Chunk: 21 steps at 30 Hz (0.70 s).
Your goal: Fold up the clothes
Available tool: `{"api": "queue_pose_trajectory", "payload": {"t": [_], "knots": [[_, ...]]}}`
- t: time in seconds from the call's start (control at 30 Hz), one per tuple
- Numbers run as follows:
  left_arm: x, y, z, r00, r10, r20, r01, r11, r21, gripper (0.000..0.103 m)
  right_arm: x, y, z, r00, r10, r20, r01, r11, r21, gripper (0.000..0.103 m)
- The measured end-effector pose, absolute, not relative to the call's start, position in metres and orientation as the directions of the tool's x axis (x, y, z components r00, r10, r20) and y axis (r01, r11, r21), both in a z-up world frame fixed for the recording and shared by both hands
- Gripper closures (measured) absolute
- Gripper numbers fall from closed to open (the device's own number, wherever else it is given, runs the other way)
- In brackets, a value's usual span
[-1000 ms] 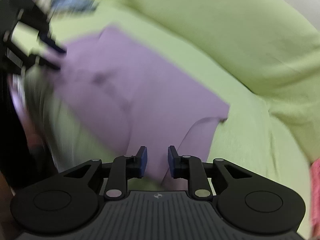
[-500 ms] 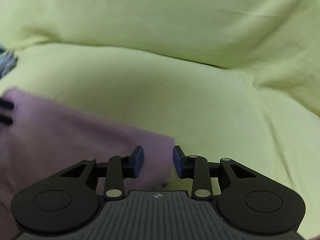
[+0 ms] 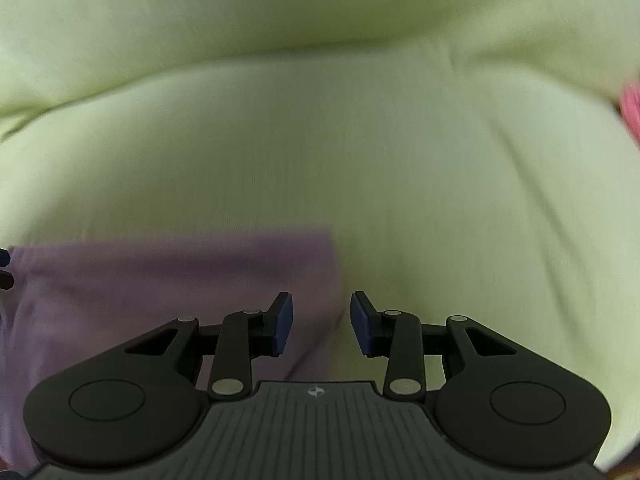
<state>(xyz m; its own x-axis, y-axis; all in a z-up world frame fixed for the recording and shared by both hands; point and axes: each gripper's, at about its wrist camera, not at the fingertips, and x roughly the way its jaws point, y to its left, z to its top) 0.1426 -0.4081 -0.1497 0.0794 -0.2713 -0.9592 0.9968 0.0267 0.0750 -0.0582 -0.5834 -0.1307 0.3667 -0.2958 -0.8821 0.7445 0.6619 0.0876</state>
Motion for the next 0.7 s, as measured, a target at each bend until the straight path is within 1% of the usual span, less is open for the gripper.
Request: {"api": "queue_pose_trajectory", "payload": {"t": [0.07, 0.2, 0.27, 0.3, 0.33, 0.37, 0.43, 0.5, 0.57, 0.63, 0.7], "knots": [[0.141, -0.417, -0.145, 0.074, -0.241, -0.968, 0.997, -0.009, 0.078, 0.083, -0.061, -0.564, -0.117, 0.343, -0.323, -0.882, 0.800, 0.593, 0.093, 0.066], [0.147, -0.425, -0.133, -0.013, -0.201, -0.980, 0.996, -0.087, 0.004, 0.082, -0.068, -0.512, -0.076, 0.262, -0.392, -0.882, 0.926, 0.360, 0.115, 0.065], [0.153, -0.422, -0.122, -0.042, -0.217, -0.975, 0.987, -0.159, -0.007, 0.081, -0.066, -0.475, -0.059, 0.206, -0.423, -0.882, 0.964, 0.240, 0.110, 0.061], [0.158, -0.417, -0.115, -0.060, -0.238, -0.969, 0.978, -0.208, -0.010, 0.080, -0.063, -0.454, -0.051, 0.180, -0.434, -0.883, 0.977, 0.184, 0.109, 0.061], [0.163, -0.412, -0.108, -0.081, -0.259, -0.962, 0.966, -0.259, -0.011, 0.075, -0.059, -0.433, -0.045, 0.163, -0.435, -0.886, 0.984, 0.140, 0.113, 0.061], [0.168, -0.403, -0.103, -0.085, -0.280, -0.956, 0.948, -0.319, 0.009, 0.073, -0.055, -0.415, -0.040, 0.154, -0.431, -0.889, 0.987, 0.104, 0.120, 0.060], [0.176, -0.380, -0.102, -0.063, -0.331, -0.942, 0.882, -0.460, 0.102, 0.072, -0.040, -0.379, -0.035, 0.145, -0.407, -0.902, 0.989, 0.073, 0.127, 0.056], [0.179, -0.355, -0.109, -0.040, -0.378, -0.925, 0.763, -0.609, 0.216, 0.072, -0.022, -0.343, -0.039, 0.134, -0.378, -0.916, 0.990, 0.089, 0.108, 0.055], [0.180, -0.329, -0.123, -0.036, -0.437, -0.899, 0.594, -0.732, 0.332, 0.070, -0.004, -0.315, -0.046, 0.117, -0.358, -0.926, 0.990, 0.113, 0.082, 0.055], [0.179, -0.305, -0.144, -0.056, -0.511, -0.857, 0.369, -0.809, 0.458, 0.069, 0.013, -0.293, -0.056, 0.110, -0.348, -0.931, 0.991, 0.115, 0.074, 0.054], [0.183, -0.287, -0.169, -0.092, -0.569, -0.817, 0.138, -0.820, 0.555, 0.068, 0.025, -0.276, -0.064, 0.107, -0.346, -0.932, 0.991, 0.108, 0.074, 0.054]]}}
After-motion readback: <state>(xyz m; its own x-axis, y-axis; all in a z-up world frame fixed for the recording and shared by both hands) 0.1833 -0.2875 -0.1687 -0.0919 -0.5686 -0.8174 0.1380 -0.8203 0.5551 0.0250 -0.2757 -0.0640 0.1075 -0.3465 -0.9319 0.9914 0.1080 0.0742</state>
